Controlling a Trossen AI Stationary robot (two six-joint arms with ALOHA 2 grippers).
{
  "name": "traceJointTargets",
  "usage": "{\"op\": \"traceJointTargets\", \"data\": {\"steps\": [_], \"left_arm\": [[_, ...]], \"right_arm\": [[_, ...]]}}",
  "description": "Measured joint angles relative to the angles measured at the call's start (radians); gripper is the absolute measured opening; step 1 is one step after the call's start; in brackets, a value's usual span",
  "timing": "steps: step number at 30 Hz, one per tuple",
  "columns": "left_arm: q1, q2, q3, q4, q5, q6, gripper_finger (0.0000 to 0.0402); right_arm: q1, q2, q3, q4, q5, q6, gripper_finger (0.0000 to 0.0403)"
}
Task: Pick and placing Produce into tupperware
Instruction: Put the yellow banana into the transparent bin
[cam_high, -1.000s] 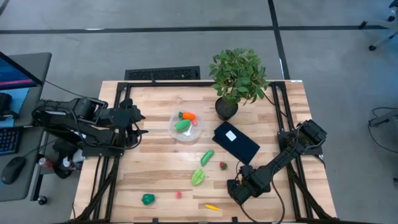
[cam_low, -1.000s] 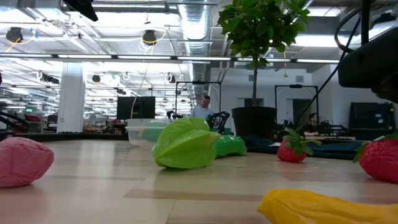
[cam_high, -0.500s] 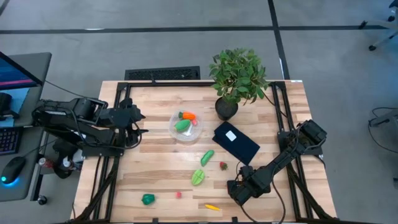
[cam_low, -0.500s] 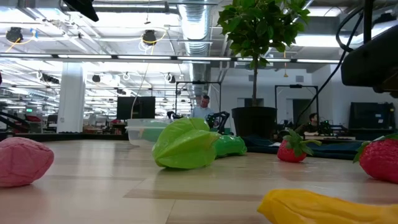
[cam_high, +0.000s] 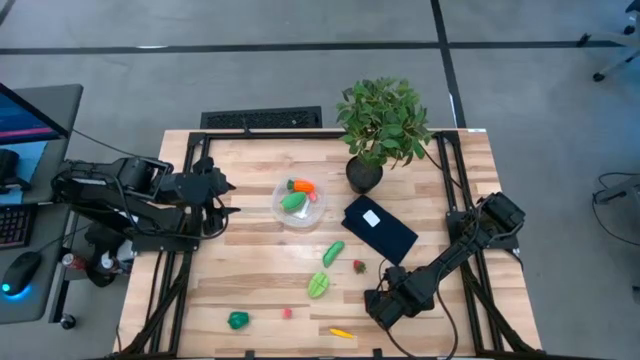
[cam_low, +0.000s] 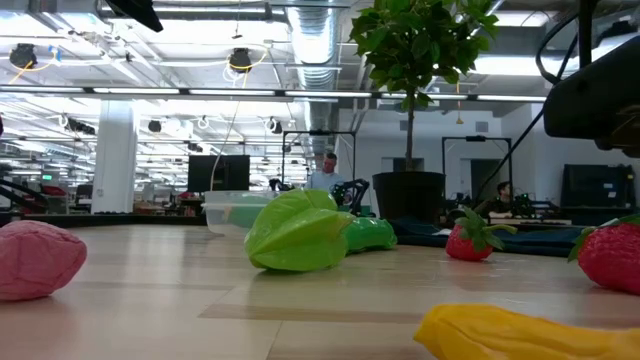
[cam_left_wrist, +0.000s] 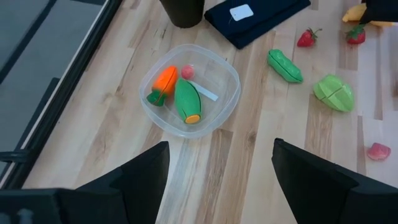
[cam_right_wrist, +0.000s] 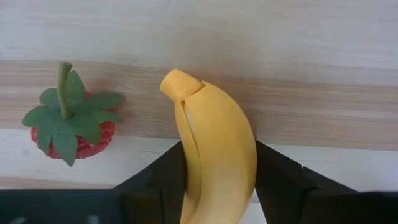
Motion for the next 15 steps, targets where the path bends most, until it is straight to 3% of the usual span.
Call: {"op": "traceJointTargets", "data": {"steps": [15], "left_arm": [[0.000,0.000,0.000,0.000,0.000,0.000,0.0272]], "right_arm": [[0.000,-0.102,0.000,-0.062,0.073,0.015,0.0161]]}}
